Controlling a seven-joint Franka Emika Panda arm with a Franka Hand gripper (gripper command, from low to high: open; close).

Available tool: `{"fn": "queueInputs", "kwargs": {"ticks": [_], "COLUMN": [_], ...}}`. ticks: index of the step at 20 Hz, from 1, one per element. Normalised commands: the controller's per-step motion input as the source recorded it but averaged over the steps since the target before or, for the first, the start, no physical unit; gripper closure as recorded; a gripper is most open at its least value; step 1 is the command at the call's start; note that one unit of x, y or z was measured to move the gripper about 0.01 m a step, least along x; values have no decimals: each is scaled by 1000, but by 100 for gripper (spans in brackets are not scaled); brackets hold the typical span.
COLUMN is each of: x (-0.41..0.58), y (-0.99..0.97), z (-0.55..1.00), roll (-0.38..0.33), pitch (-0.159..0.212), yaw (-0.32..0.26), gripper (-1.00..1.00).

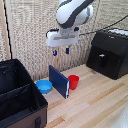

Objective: Please move the gripper into proximity with the fryer handle. Once close enough, gingerly grasp the handle and gently tug the fryer basket open in your direction.

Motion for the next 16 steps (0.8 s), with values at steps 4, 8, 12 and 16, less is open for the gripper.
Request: {"fn": "queueInputs", "kwargs": {"ticks": [4,8,12,16], "x": [0,0,0,0], "y": [0,0,0,0], "z": [0,14,27,71], "roll": [0,0,-3,-74], "pitch": [-46,-66,-55,-36], "yaw": [-263,-353,-351,-312], "gripper": [-100,-100,-100,-100]}}
